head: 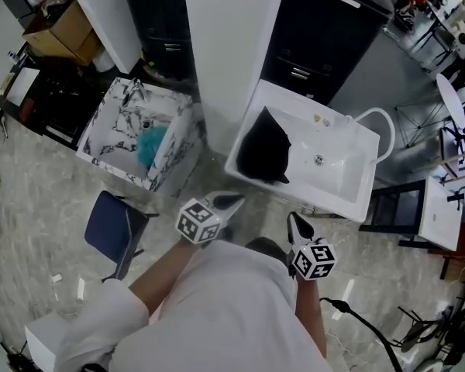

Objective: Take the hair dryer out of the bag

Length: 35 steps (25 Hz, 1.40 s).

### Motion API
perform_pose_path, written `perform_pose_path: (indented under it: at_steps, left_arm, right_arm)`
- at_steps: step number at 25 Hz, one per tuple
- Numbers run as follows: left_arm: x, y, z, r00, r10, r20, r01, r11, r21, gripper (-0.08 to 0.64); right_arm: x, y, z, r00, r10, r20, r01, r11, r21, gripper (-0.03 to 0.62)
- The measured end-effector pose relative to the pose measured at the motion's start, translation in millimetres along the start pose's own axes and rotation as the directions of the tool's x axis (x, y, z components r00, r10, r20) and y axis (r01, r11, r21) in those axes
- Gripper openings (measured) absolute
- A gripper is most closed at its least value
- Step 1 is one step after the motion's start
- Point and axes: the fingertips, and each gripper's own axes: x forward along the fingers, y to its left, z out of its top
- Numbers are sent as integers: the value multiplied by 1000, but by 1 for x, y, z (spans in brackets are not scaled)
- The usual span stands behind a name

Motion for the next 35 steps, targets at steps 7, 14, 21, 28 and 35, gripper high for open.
perform_pose_path:
  at_steps: [7, 14, 21, 28, 35]
  left_arm:
    - [4, 14, 0, 1000, 16, 5, -16, 999, -33, 0]
    - [24, 23, 0, 999, 32, -1, -32, 997, -64, 0]
    - [45, 36, 17, 996, 90, 18, -88, 992, -90, 0]
    - [75, 50, 26, 987, 162, 19, -158, 978, -135, 0]
    - [93, 70, 27, 968, 252, 9, -246, 952, -182, 0]
  right_arm:
    - [13, -3, 3, 999, 9, -30, -9, 1000, -14, 5]
    - [34, -23, 5, 997, 35, -65, -36, 999, -13, 5]
    - [71, -47, 26, 986, 119, -114, -126, 990, -64, 5]
    - [107, -85, 32, 960, 189, -204, -213, 972, -102, 6]
    - [148, -112, 12, 887, 285, -362, -351, 927, -132, 55]
